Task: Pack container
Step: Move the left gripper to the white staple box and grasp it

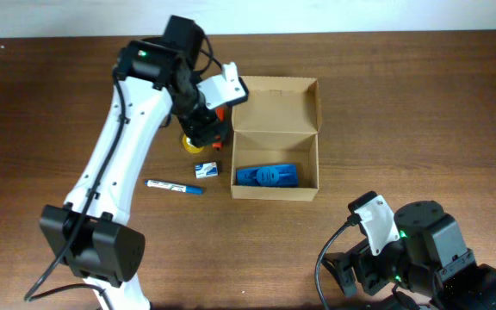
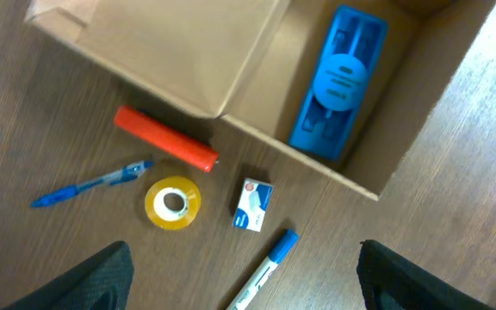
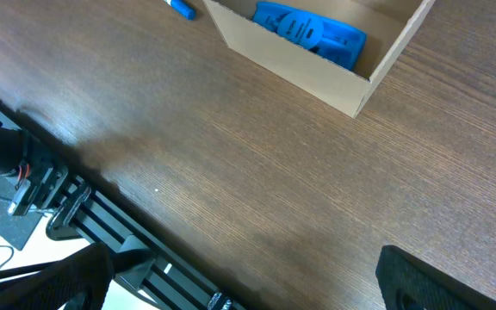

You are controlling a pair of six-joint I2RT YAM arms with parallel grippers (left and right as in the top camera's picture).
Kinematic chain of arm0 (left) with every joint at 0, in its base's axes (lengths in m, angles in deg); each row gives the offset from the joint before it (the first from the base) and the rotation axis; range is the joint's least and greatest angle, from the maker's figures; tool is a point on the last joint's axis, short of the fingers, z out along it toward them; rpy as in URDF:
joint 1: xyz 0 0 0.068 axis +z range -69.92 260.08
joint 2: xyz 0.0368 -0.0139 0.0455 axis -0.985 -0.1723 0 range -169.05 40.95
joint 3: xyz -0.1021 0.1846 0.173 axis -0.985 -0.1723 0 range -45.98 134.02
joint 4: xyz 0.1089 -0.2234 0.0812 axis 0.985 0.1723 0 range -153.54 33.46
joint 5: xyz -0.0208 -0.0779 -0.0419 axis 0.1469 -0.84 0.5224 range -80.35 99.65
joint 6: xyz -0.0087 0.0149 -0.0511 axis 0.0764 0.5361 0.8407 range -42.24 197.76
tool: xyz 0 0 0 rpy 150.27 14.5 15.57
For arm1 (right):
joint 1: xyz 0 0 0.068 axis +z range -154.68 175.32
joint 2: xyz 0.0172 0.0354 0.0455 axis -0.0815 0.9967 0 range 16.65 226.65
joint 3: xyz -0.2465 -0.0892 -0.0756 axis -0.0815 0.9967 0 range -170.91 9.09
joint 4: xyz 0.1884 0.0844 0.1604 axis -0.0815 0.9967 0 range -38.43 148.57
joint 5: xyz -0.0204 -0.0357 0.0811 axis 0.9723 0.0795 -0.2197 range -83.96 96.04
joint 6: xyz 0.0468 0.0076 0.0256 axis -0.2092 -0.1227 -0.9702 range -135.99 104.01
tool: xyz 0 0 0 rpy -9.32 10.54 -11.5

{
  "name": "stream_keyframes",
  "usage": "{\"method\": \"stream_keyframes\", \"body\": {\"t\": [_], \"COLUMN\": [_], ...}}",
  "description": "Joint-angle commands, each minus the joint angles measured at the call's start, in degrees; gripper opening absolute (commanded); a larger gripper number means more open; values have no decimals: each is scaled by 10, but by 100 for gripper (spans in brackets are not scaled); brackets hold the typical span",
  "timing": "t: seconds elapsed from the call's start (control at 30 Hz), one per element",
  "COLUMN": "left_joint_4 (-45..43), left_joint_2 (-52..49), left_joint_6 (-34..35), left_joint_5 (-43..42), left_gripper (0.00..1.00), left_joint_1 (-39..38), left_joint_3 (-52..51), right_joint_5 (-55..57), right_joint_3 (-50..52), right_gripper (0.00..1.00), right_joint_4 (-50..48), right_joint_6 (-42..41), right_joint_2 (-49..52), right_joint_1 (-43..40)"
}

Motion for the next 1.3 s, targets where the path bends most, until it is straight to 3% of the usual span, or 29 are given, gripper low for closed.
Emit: {"method": "stream_keyframes", "body": {"t": [0.0,0.23,0.33,0.53,0.57,0.73,0.93,1.27], "left_joint_4": [-4,-136,-159,-304,-319,-375,-441,-488], "left_joint_2": [26,148,170,170,169,169,165,96], "left_joint_6": [20,62,140,386,418,416,553,674], "left_joint_5": [-27,11,35,35,35,40,42,162], "left_gripper": [83,84,84,84,84,84,84,84], "left_joint_1": [15,18,26,48,48,47,46,-29], "left_joint_3": [-12,-240,-291,-439,-452,-493,-532,-532], "right_joint_5": [1,1,1,1,1,1,1,1], "right_joint_3": [-7,-7,-7,-7,-7,-7,-7,-7], "right_gripper": [99,99,99,99,99,99,99,99], "right_joint_4": [-2,-2,-2,-2,-2,-2,-2,-2], "right_joint_6": [0,0,0,0,0,0,0,0], "right_joint_2": [-2,-2,-2,-2,-2,-2,-2,-2], "right_joint_1": [3,3,3,3,3,3,3,3]}}
